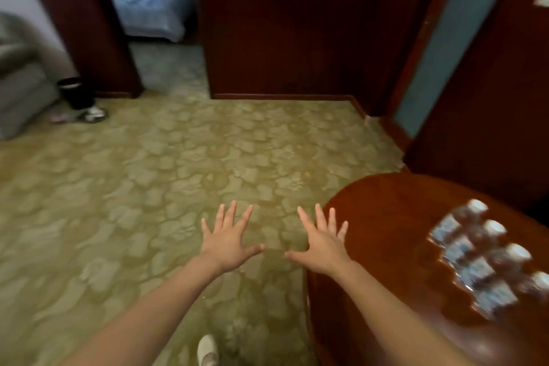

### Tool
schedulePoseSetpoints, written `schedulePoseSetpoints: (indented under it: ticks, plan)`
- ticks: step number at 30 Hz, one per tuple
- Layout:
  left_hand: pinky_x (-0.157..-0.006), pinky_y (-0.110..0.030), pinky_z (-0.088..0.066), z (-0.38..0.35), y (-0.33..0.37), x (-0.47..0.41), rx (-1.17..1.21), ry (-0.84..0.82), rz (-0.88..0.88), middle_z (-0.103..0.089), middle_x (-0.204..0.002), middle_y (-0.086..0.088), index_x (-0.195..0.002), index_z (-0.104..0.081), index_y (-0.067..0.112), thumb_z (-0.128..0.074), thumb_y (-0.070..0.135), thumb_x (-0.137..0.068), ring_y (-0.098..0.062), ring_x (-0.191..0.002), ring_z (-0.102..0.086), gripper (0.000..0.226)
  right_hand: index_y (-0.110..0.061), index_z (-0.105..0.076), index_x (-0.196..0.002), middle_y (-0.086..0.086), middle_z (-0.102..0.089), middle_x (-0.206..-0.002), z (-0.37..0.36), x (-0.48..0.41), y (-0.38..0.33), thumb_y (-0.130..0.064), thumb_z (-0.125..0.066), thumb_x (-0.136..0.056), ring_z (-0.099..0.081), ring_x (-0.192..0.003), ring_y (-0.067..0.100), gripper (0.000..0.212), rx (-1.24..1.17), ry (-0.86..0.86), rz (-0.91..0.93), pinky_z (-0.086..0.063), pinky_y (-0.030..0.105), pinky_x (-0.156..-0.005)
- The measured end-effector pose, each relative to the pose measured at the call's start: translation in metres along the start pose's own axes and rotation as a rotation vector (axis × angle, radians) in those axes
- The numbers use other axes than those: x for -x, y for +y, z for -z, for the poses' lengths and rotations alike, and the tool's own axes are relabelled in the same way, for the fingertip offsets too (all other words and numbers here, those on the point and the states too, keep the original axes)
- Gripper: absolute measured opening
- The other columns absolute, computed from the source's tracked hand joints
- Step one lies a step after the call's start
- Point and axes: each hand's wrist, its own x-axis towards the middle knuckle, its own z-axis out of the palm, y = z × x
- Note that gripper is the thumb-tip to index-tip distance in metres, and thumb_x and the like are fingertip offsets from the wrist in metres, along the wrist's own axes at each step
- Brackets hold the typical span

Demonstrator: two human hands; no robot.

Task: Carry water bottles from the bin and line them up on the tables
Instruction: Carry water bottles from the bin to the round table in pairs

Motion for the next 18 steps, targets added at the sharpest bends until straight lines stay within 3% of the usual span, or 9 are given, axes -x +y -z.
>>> schedulePoseSetpoints:
  ticks: [9,18]
  plan:
    - [-0.116,-0.065,0.005,0.026,-0.183,0.07,0.093,0.102,0.351,0.023,-0.162,-0.001,-0.153,0.013,0.041,-0.043,0.08,-0.081,-0.026,-0.148,0.023,0.099,-0.041,0.012,-0.155,0.006,0.027,-0.162,-0.042,-0.048,-0.197,-0.074,-0.062,-0.073,0.032,-0.145,0.038,0.116,0.148,-0.075,0.345,0.018,0.063,-0.114]
    - [-0.115,-0.065,0.004,0.053,-0.412,0.17,0.078,0.175,0.649,0.022,-0.163,-0.001,-0.153,0.014,0.04,-0.043,0.082,-0.079,-0.028,-0.149,0.02,0.102,-0.04,0.012,-0.156,0.007,0.027,-0.163,-0.118,-0.073,-0.454,-0.073,-0.066,-0.072,0.029,-0.146,0.037,0.119,0.188,-0.157,0.606,0.016,0.063,-0.114]
